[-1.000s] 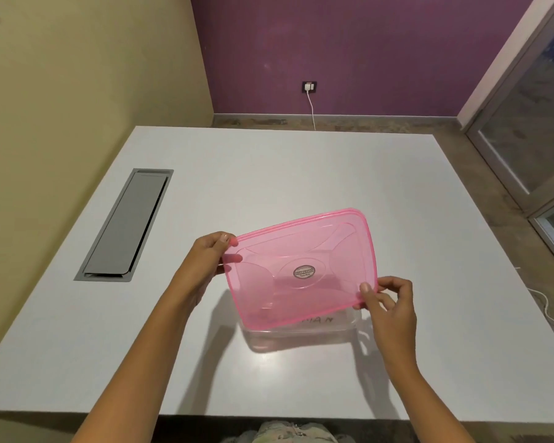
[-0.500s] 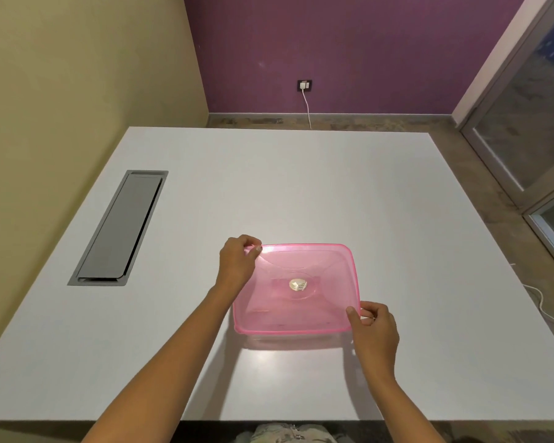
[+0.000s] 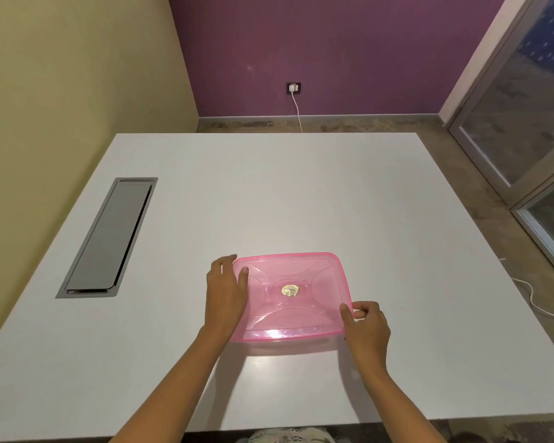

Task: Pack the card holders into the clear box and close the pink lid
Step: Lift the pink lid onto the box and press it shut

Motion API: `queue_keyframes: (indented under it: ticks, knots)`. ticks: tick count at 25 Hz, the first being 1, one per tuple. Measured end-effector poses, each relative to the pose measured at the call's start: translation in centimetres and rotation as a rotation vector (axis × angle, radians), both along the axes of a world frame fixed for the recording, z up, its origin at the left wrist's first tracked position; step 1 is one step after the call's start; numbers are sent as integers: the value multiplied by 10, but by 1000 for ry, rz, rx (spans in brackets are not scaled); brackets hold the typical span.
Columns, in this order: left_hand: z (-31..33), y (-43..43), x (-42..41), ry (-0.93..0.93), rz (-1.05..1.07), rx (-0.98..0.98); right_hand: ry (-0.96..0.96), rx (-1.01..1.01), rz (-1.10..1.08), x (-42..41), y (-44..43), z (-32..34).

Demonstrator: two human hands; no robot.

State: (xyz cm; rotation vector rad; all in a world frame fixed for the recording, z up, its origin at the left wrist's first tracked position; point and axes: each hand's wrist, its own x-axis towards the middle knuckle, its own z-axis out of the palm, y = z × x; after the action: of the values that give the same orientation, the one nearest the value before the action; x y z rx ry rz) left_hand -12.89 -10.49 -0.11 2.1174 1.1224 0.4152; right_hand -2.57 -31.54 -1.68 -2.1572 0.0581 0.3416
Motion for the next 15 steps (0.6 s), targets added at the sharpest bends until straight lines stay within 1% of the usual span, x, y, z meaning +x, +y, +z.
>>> queue_keyframes:
  ticks: [3,6,12,15]
  knots:
    - [-11,-7,-11,134,108,-109,-13,-84,22,10,6,-3]
    - [-17,-7,-12,203,100,-119,-13,-188,74,29,20,-4]
    - [-17,5,1,212,74,-74,-63,-228,337,77,60,3]
    - [-18,10,7,216,66,-70,-77,-359,466,95,83,5]
